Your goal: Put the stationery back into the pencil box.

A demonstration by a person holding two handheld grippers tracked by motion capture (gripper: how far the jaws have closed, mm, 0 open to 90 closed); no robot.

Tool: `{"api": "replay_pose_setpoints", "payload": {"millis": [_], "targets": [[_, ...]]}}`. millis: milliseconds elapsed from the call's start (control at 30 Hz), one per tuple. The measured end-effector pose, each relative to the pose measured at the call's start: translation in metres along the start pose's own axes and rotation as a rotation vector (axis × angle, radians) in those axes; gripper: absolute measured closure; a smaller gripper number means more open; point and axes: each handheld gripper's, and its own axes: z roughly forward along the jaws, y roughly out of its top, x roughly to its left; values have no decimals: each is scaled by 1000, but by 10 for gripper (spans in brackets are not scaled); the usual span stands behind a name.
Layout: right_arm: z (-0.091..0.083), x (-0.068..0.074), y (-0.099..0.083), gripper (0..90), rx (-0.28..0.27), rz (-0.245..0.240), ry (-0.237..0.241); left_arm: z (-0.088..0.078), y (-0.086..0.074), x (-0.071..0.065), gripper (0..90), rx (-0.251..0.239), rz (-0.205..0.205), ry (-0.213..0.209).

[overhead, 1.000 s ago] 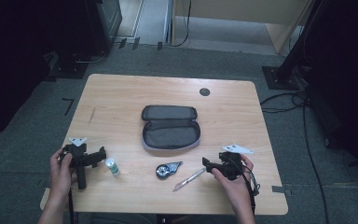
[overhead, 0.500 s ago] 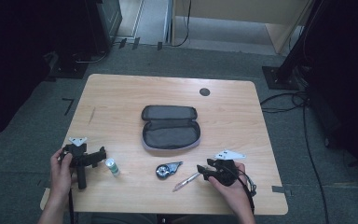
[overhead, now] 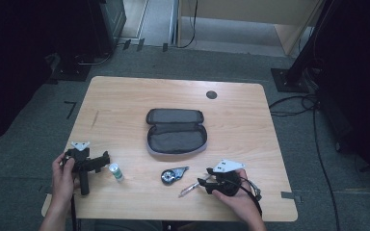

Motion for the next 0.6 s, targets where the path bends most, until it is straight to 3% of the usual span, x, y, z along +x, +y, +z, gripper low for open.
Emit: {"api": "replay_pose_setpoints", "payload": {"millis": [200, 233, 400, 600], "targets": [[2, -1, -1, 394, -1, -35, 17, 0, 0, 0, 0, 0, 0, 0], [4, -1, -3, 386, 4, -70, 5, 0, 0, 0, 0, -1, -1, 0], [4, -3, -3, 399, 2, -75, 19, 0, 0, -1, 0, -2, -2, 1], [-8, -7, -7, 421, 10, -82, 66, 0, 0, -1, 0, -1, -2, 1]]}}
